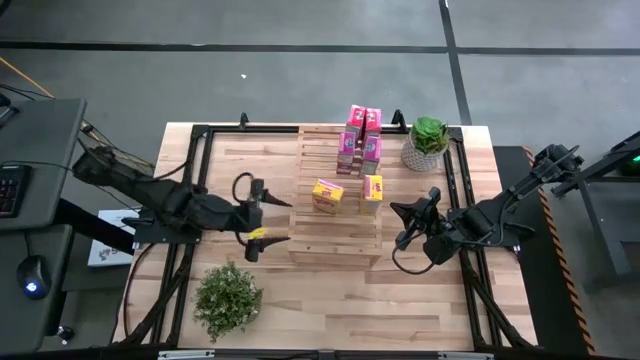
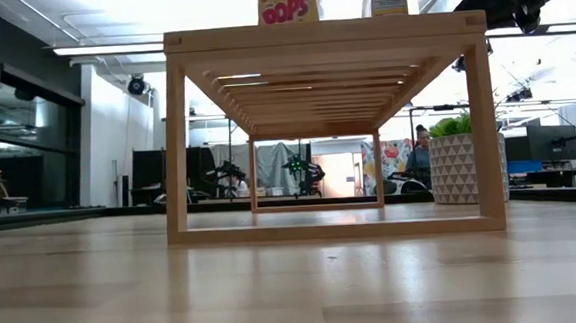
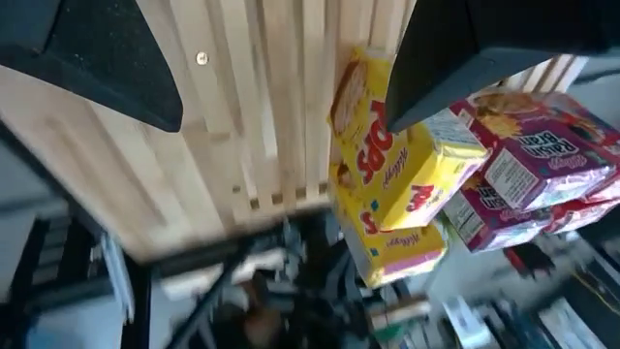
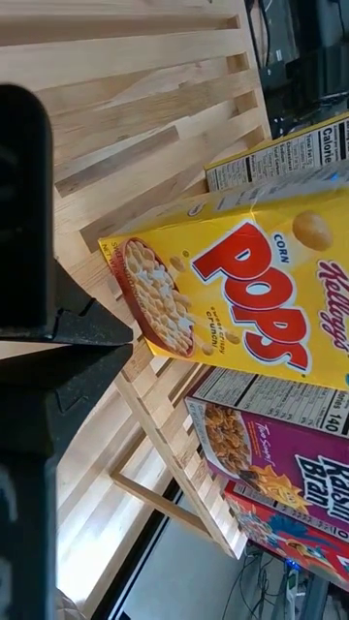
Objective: Stack cereal on shelf
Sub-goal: Put the yellow cereal box on the shelf aligned with the other yellow cereal box
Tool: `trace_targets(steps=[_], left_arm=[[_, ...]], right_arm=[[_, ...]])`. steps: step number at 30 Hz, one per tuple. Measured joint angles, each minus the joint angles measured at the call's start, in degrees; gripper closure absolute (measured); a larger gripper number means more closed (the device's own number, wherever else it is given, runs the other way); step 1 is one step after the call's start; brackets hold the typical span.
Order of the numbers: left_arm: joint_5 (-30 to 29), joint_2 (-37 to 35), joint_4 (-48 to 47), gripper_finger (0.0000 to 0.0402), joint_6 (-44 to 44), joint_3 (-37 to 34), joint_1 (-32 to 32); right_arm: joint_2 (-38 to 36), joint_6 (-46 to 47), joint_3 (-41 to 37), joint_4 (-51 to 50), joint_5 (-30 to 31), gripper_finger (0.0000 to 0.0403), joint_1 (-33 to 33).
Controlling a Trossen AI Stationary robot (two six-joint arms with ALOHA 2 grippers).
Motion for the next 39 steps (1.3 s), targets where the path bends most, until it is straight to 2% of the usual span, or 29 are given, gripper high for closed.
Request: trace_targets(steps=[5,11,18,25,30,33,35,39], left_arm=[[0.09,-5.41,22.17,0.0051,0.3,-14.16,-0.62],[-1.54,-4.98,40.23,0.0051,2.91,-23.28,1.44],[-1.91,-1.99,42.06,0.0051,-3.36,-24.25,5.3],[11.55,5.48,47.54,0.0051,-7.05,-24.23,8.2],[14.92,10.24,51.25,0.0056,-6.29,-24.25,9.31],[14.76,11.04,52.94,0.0081,-6.18,-23.64,9.3],[13.8,11.24,53.22,0.0115,-6.08,-22.82,9.3],[8.29,13.31,52.73,0.0227,-5.17,-22.21,9.3]], right_arm=[[0.0,0.0,-0.01,0.11,0.11,0.0403,0.02],[0.0,0.25,0.0,0.26,0.26,0.0403,0.02],[0.0,0.24,-0.02,0.3,0.28,0.0403,0.0],[0.0,0.24,0.0,0.3,0.44,0.0403,0.0],[0.0,0.24,0.0,0.28,0.44,0.0403,0.0],[0.0,0.24,0.0,0.26,0.42,0.0403,0.0],[0.0,0.24,0.0,0.24,0.44,0.0403,0.0],[0.0,0.24,0.0,0.24,0.48,0.0403,0.01]])
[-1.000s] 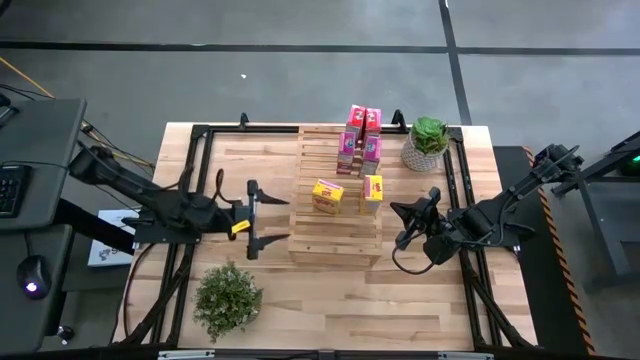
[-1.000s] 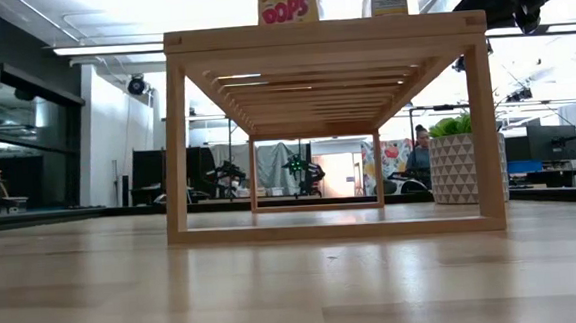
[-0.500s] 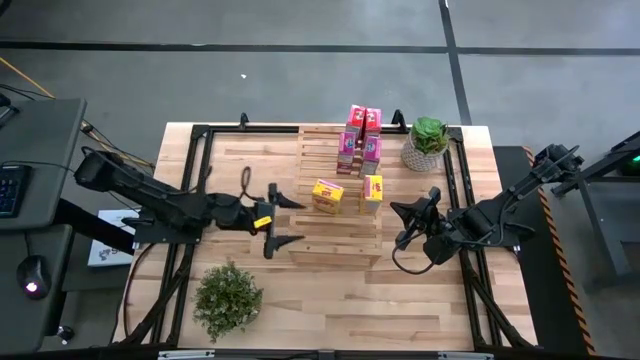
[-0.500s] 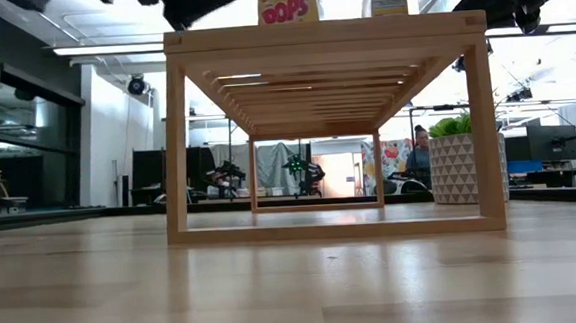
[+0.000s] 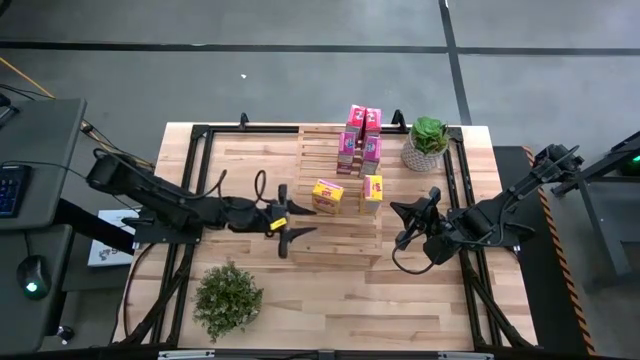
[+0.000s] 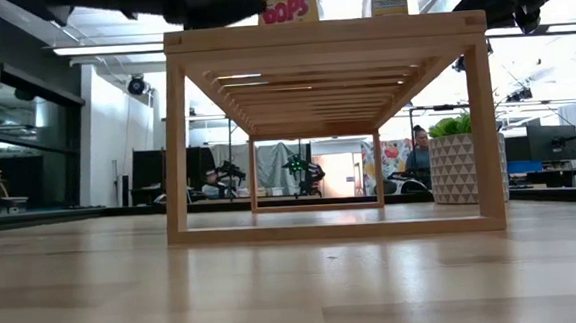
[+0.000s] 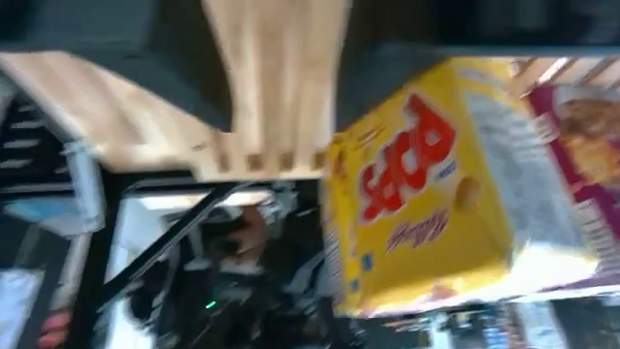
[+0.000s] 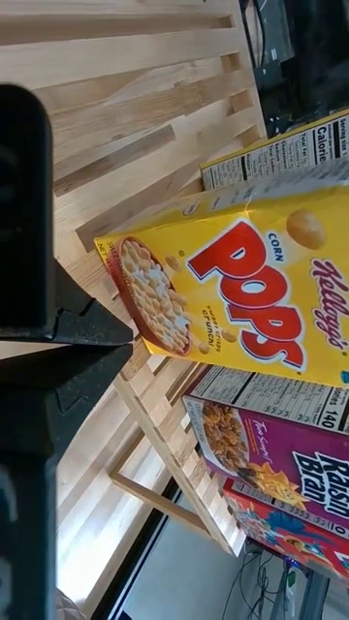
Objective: Stack cereal on shelf
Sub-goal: Put the yellow cereal box on the shelf aligned with the other yellow cereal box
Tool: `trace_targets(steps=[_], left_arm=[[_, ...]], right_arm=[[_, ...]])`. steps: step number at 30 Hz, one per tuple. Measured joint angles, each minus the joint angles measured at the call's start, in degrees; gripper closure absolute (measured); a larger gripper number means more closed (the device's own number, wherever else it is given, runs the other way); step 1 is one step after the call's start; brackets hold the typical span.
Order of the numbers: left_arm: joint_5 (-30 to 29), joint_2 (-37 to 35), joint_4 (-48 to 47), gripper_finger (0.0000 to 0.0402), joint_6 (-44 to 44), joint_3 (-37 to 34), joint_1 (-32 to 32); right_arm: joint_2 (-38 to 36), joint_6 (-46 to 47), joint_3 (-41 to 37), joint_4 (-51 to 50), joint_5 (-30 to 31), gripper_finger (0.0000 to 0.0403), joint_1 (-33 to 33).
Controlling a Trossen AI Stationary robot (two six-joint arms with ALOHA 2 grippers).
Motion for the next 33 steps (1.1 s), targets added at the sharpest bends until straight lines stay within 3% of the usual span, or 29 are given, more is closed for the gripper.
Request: trace_targets(steps=[4,6,24,33], left_arm=[[-1.48,2.91,0.39,0.0365,0.31,0.16,1.1],[-1.49,3.88,0.81,0.0388,-0.27,0.16,2.18],[-6.89,3.93,0.27,0.0401,-1.37,0.16,8.48],[-4.78,4.13,0.44,0.0401,-3.67,0.14,11.52]], right_arm=[[0.02,0.02,0.0,0.13,-0.02,0.0403,-0.01],[0.02,0.02,0.0,0.13,0.0,0.0403,-0.01],[0.02,0.02,0.0,0.0,0.04,0.0403,0.01],[0.02,0.01,-0.01,0.02,0.08,0.0403,0.0]])
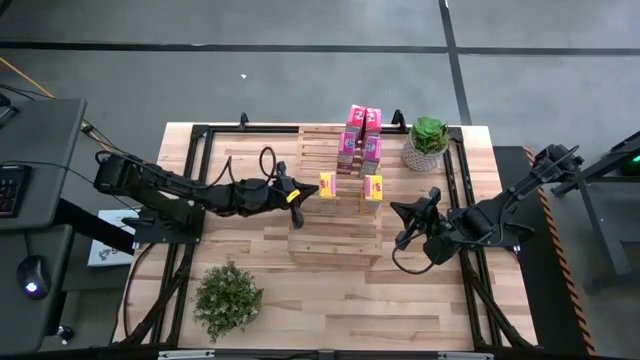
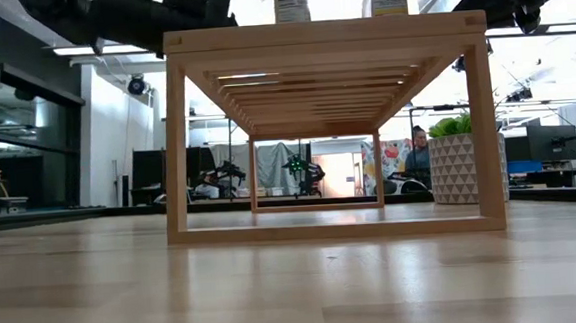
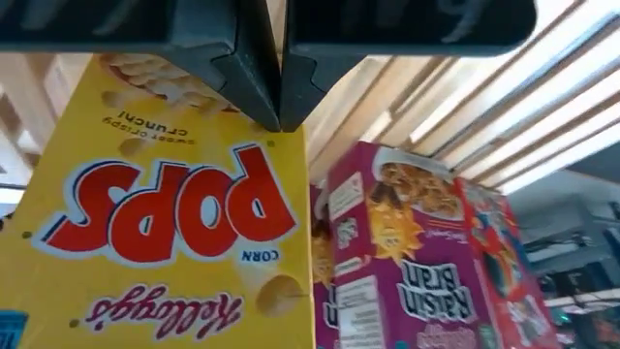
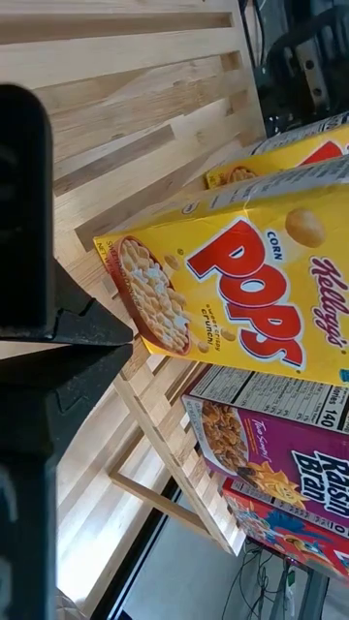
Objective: Stack cereal on shelf
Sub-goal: Put the yellow cereal box on the shelf aligned with the other yellow cereal box
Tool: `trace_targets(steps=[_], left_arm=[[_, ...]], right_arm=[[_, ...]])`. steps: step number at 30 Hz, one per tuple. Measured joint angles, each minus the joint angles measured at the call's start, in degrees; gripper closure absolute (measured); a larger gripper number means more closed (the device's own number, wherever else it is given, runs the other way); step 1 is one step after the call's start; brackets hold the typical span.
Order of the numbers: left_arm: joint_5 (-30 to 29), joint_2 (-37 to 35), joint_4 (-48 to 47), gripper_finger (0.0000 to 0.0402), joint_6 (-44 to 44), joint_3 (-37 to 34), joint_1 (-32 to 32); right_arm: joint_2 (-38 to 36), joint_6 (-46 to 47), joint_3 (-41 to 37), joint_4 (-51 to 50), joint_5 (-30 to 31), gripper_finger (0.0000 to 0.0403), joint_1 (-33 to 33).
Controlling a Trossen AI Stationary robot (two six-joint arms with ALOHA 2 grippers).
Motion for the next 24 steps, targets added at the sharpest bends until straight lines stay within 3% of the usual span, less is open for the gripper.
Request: trace_targets(steps=[13,24], left_arm=[[2.94,11.3,4.72,0.0401,0.32,5.38,0.11],[3.15,10.28,-0.17,0.0401,0.21,6.54,0.08]], right_arm=[[0.0,0.01,0.01,0.21,-0.01,0.0403,-0.01],[0.0,0.01,0.01,-0.26,-0.43,0.0403,-0.01]])
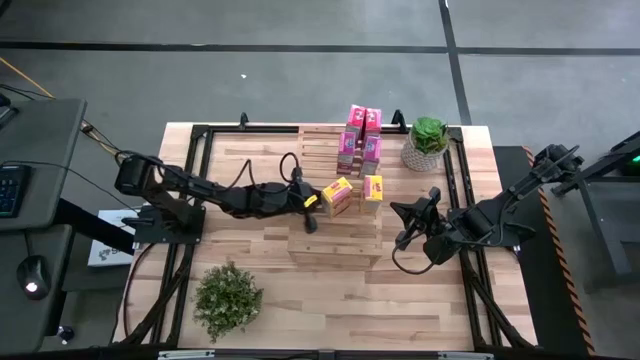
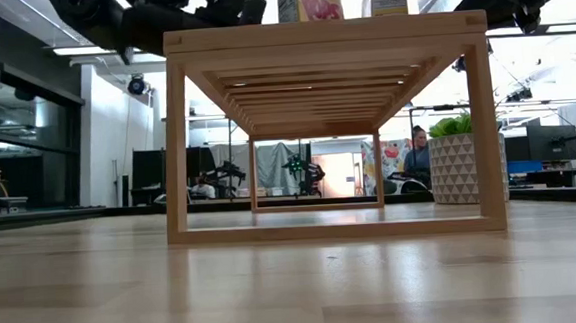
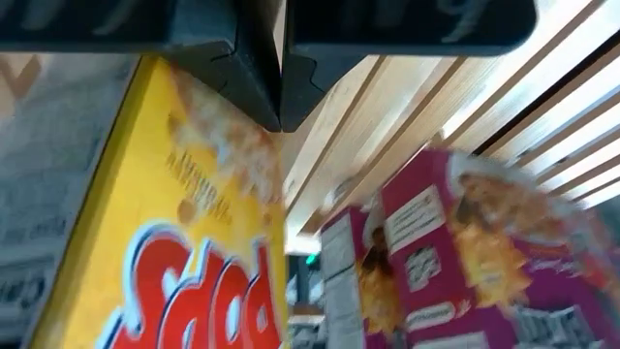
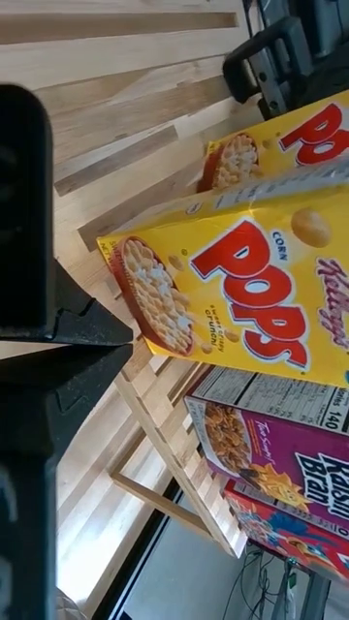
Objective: Stack cereal on shelf
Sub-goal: Put the yellow cereal box on the shelf aligned with the other yellow cereal box
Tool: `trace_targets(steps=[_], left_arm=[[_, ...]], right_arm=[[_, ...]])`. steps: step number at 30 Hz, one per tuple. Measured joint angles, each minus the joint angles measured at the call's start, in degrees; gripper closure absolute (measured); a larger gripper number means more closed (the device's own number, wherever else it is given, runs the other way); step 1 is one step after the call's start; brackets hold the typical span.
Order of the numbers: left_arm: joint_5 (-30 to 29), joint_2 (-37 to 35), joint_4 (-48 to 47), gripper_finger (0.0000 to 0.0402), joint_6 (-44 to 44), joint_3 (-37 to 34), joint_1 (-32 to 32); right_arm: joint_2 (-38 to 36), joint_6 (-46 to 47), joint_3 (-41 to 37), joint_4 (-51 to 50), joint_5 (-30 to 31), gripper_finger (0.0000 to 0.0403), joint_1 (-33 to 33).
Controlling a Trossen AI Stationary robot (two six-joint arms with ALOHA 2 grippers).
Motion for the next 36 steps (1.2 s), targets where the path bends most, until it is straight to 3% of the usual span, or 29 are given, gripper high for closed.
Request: trace_targets(steps=[11,22,36], left_arm=[[-2.02,-8.43,-15.82,0.0401,-2.45,-0.11,-1.8],[-0.32,-8.36,-14.49,0.0401,-3.91,-0.11,-3.19],[10.03,-8.36,-11.03,0.0401,-6.43,-0.11,-3.21]], right_arm=[[0.0,0.04,-0.02,0.0,-0.02,0.0403,0.0],[-0.01,0.17,0.01,0.21,0.07,0.0403,0.0],[0.0,0.15,0.0,0.22,0.11,0.0403,0.0]])
